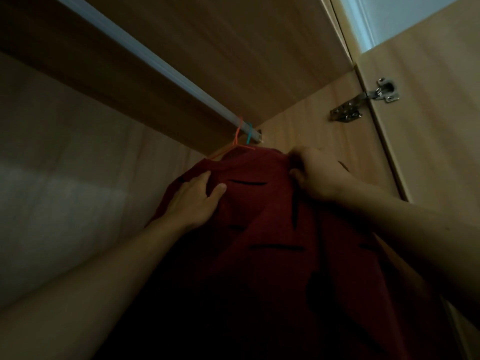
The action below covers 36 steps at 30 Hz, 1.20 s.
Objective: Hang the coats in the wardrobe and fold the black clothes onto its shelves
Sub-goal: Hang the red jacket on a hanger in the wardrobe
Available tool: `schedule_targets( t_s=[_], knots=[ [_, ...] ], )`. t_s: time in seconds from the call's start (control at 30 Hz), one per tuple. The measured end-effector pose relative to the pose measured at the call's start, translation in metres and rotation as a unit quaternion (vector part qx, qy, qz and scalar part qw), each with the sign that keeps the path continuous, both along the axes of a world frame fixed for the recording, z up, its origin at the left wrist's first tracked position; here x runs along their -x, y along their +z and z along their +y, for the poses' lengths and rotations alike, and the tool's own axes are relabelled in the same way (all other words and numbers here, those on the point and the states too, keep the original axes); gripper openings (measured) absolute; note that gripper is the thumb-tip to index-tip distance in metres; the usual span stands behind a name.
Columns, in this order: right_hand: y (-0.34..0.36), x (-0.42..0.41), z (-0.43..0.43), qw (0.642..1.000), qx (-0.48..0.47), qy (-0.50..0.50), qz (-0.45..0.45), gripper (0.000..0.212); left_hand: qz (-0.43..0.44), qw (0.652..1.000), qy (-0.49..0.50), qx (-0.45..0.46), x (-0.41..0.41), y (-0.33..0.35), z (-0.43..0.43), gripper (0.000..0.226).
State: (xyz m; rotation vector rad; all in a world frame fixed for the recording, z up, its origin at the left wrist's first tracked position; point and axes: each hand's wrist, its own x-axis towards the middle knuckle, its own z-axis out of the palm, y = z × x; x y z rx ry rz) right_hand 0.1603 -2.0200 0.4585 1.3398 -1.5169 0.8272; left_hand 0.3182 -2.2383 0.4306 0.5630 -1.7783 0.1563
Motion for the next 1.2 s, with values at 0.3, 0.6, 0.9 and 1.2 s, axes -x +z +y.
schedule_targets(
  t_s=[0.3, 0.6, 0.9, 1.2],
  knots=[
    [-0.008, -0.025, 0.017, 0.999, -0.03, -0.02, -0.027, 0.035, 0.028, 0.998, -0.009, 0.063, -0.028, -0.025, 0.025, 0.066],
    [-0.013, -0.032, 0.031, 0.998, -0.036, -0.029, -0.051, 0.062, 0.041, 0.997, -0.05, 0.034, -0.037, -0.037, 0.049, 0.061],
    [-0.052, -0.028, 0.095, 0.998, -0.027, -0.042, -0.031, 0.065, 0.019, 0.995, -0.1, -0.001, -0.017, -0.077, 0.119, 0.061],
    [-0.15, -0.025, 0.257, 0.996, -0.035, -0.029, -0.072, 0.064, 0.017, 0.979, -0.202, 0.019, 0.011, -0.128, 0.293, 0.059]
  ],
)
